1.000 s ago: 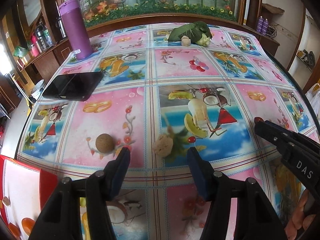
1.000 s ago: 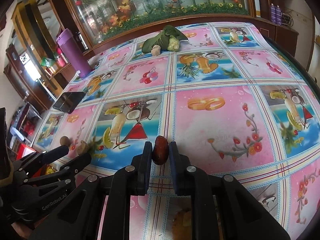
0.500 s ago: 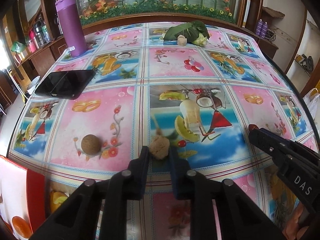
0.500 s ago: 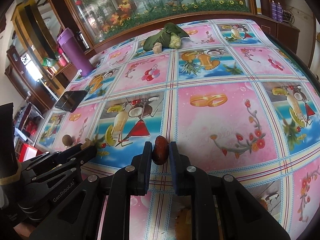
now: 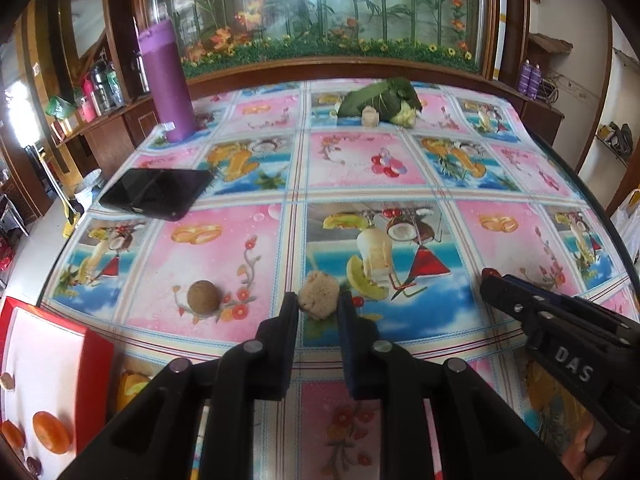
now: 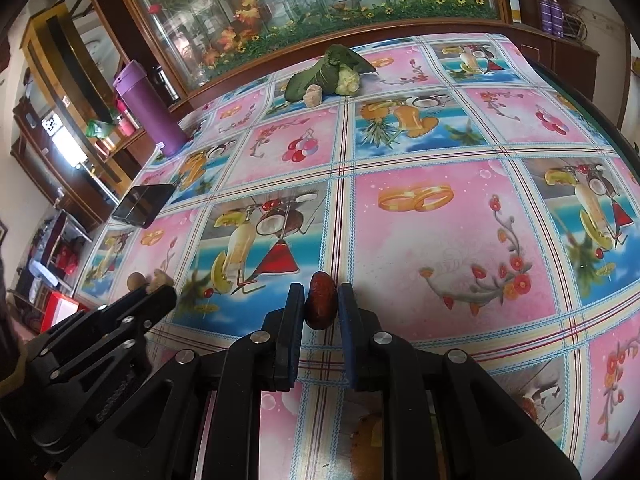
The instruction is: Organize fruits
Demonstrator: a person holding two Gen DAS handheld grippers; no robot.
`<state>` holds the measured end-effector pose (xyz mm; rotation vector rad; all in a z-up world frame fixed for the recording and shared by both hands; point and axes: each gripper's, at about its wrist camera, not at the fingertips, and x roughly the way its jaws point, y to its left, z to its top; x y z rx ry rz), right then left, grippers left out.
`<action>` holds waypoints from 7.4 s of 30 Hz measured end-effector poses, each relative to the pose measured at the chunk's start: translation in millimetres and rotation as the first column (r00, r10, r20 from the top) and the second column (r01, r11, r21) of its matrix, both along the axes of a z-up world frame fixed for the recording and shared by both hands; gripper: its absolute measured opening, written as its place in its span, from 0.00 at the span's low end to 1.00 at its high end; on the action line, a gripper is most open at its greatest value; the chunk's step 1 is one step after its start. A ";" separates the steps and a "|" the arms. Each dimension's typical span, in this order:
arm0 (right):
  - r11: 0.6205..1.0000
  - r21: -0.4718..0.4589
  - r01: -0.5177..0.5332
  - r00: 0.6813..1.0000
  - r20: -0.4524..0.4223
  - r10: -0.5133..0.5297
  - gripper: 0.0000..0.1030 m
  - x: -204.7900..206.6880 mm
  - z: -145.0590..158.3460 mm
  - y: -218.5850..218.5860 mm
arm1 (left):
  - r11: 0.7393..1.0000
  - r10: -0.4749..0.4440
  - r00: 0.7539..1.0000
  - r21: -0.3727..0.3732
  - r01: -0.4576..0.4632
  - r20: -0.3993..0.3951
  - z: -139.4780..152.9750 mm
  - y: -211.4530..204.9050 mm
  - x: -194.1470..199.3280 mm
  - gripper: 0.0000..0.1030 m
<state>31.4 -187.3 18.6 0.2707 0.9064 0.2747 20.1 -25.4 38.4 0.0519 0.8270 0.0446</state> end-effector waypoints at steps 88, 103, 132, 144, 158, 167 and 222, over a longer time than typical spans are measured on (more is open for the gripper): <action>0.724 0.021 -0.689 0.722 0.110 0.684 0.16 -206.4 42.7 330.4 | 0.914 0.400 0.906 -0.132 -0.383 0.142 42.9 314.6 -216.7 0.21; 0.737 -0.031 -0.675 0.736 0.043 0.676 0.16 -205.0 21.6 330.8 | 0.925 0.378 0.924 -0.070 -0.374 0.054 16.4 306.7 -233.2 0.21; 0.797 -0.120 -0.592 0.795 0.079 0.602 0.16 -148.3 25.0 333.2 | 0.967 0.241 0.970 -0.087 -0.240 0.002 7.1 267.3 -215.7 0.21; 0.772 -0.055 -0.634 0.773 -0.036 0.633 0.15 -117.5 20.6 357.0 | 0.970 0.198 0.980 -0.138 -0.199 -0.023 0.7 252.5 -214.9 0.21; 0.775 -0.018 -0.632 0.775 -0.046 0.630 0.16 -116.1 20.4 353.9 | 0.962 0.213 0.976 -0.164 -0.216 -0.037 -8.7 247.9 -221.9 0.21; 0.783 0.067 -0.618 0.783 -0.034 0.621 0.18 -117.2 21.3 342.2 | 0.958 0.229 0.973 -0.169 -0.231 -0.035 -8.5 249.8 -222.6 0.22; 0.857 -0.050 -0.513 0.822 0.257 0.507 0.71 -216.2 62.3 261.8 | 0.829 0.528 0.826 0.092 -0.552 0.196 38.4 260.2 -262.6 1.00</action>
